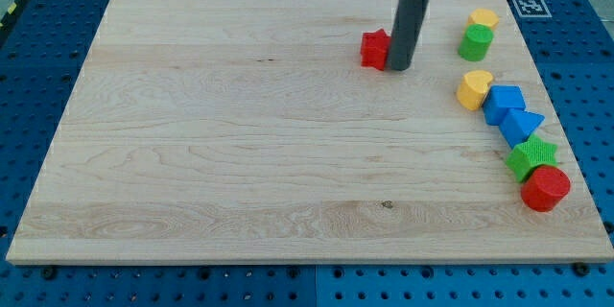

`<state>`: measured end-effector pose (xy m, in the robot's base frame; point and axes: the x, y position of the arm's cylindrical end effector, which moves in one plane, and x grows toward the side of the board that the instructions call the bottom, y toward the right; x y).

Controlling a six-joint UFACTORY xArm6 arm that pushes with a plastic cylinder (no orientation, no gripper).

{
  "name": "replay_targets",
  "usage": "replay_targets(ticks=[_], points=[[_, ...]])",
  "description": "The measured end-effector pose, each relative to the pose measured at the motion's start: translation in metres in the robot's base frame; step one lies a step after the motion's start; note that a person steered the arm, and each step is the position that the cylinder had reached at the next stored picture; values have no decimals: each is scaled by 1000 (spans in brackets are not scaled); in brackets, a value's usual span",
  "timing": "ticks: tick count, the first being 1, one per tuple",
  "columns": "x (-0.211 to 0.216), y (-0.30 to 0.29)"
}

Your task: Push the red star towards the top left of the board

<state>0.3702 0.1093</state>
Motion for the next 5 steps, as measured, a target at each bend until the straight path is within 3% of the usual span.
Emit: replay_targets(ticks=[2,3,4,5], points=[[-13,81],[-25,32],[-16,-62],[-15,-67]])
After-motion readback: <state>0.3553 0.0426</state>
